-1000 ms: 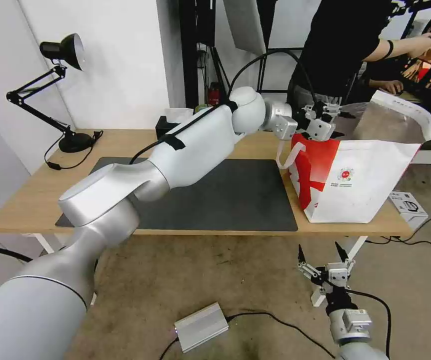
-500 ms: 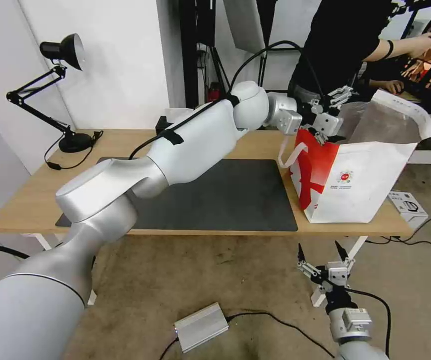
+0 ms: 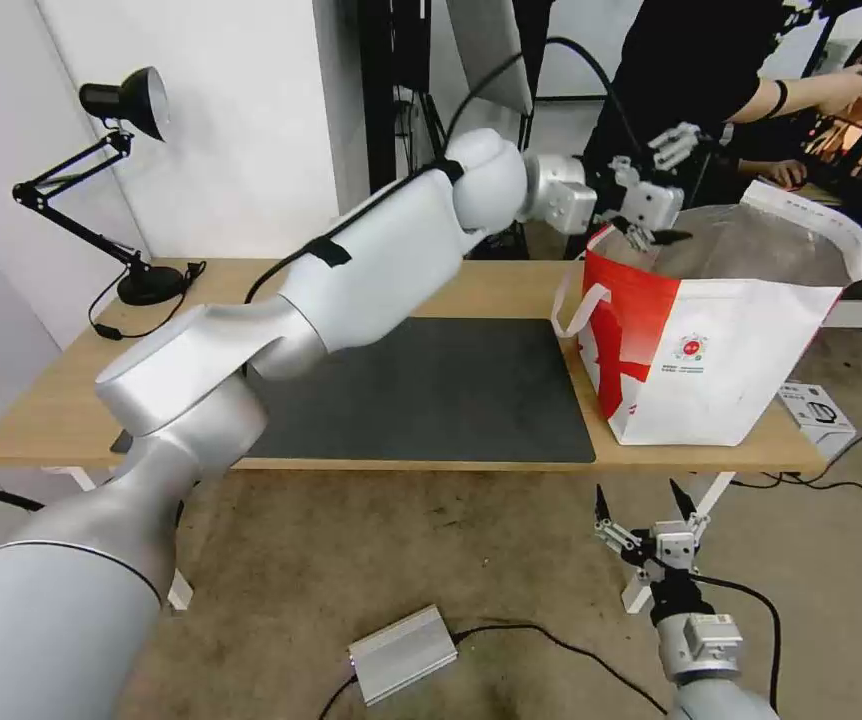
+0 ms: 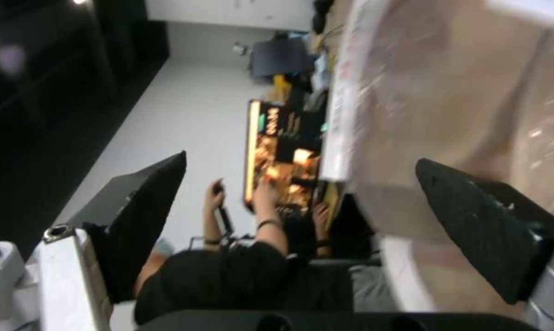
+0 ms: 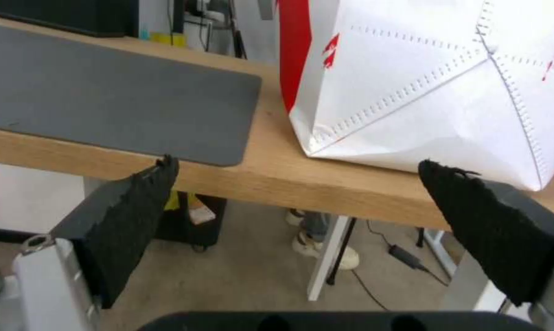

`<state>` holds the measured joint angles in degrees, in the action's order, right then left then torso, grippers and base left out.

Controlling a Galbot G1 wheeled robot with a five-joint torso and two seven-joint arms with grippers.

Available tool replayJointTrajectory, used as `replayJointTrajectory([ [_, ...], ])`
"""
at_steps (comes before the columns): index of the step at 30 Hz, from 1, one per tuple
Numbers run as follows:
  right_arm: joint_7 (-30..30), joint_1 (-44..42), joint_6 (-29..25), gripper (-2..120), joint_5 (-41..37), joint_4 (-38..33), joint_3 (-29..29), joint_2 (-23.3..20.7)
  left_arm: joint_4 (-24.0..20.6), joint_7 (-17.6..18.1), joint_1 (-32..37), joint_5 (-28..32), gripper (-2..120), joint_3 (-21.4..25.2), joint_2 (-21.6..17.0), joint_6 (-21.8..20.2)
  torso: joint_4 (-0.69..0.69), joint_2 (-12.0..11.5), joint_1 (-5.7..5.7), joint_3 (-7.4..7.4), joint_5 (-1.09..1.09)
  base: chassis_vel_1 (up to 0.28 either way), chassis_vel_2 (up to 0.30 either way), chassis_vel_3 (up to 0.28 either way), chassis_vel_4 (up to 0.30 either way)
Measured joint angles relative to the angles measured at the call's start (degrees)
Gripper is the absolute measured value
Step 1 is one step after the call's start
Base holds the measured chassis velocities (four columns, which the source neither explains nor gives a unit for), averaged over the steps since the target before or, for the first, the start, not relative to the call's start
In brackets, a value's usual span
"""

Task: Pick up the trash from the table and place it into the takeout bag.

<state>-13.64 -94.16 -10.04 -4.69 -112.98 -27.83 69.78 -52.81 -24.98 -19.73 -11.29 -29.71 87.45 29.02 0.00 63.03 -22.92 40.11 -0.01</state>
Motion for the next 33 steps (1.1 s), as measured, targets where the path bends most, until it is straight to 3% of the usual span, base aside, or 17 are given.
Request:
replayJointTrajectory([
  [12, 0.0, 0.0, 0.2, 100, 0.0, -0.4, 0.0, 0.0, 0.9, 2.5, -1.3, 3.3, 100, 7.0, -5.2, -2.2, 0.0, 0.0, 0.0, 0.0, -0.01, 0.0, 0.0, 0.0, 0.0],
  [16, 0.0, 0.0, 0.3, 100, 0.0, -0.7, 0.0, 0.0, -2.8, 4.7, -1.7, 8.2, 100, 9.4, -11.8, -5.9, 0.0, 0.0, 0.0, 0.0, -0.01, 0.0, 0.0, 0.0, 0.0],
  [17, 0.0, 0.0, 0.3, 100, 0.0, -0.7, 0.0, 0.0, -2.8, 4.7, -1.7, 8.2, 100, 9.4, -11.8, -5.9, 0.0, 0.0, 0.0, 0.0, -0.01, 0.0, 0.0, 0.0, 0.0],
  [21, 0.0, -0.1, 0.3, 100, 0.1, -0.8, 0.1, 0.0, -10.6, 7.8, 0.4, 15.4, 100, 10.9, -22.6, -12.3, 0.0, 0.0, 0.0, 0.0, -0.02, 0.0, 0.0, 0.0, 0.0],
  [22, 0.0, -0.1, 0.3, 100, 0.1, -0.8, 0.1, 0.0, -10.6, 7.8, 0.4, 15.4, 100, 10.9, -22.6, -12.3, 0.0, 0.0, 0.0, 0.0, -0.02, 0.0, 0.0, 0.0, 0.0],
  [26, 0.0, 0.0, 0.4, 100, 0.5, -0.9, 0.8, -0.1, -22.0, 12.8, 5.5, 23.8, 100, 11.6, -35.9, -19.8, 0.01, 0.0, 0.0, 0.0, -0.04, 0.0, 0.0, 0.0, 0.0],
  [27, 0.0, 0.0, 0.4, 100, 0.5, -0.9, 0.8, -0.1, -22.0, 12.8, 5.5, 23.8, 100, 11.6, -35.9, -19.8, 0.01, 0.0, 0.0, 0.0, -0.04, 0.0, 0.0, 0.0, 0.0],
  [30, 0.0, 0.2, 0.7, 100, 0.7, -1.1, 1.3, -0.3, -31.0, 15.6, 12.7, 28.9, 100, 15.8, -45.0, -23.1, 0.03, 0.0, 0.01, -0.01, -0.01, 0.0, 0.0, 0.0, 0.0],
  [32, 0.0, 0.3, 0.8, 100, 0.7, -1.2, 1.4, -0.4, -32.9, 16.1, 15.2, 29.7, 100, 17.3, -46.9, -23.6, 0.03, 0.0, 0.01, -0.02, 0.0, 0.0, 0.0, 0.0, 0.0],
  [33, 0.0, 0.4, 1.0, 100, 0.7, -1.3, 1.5, -0.5, -35.9, 16.5, 20.1, 30.7, 100, 20.9, -50.0, -24.2, -0.01, 0.0, 0.01, -0.01, -0.05, 0.0, 0.0, 0.0, 0.0],
])
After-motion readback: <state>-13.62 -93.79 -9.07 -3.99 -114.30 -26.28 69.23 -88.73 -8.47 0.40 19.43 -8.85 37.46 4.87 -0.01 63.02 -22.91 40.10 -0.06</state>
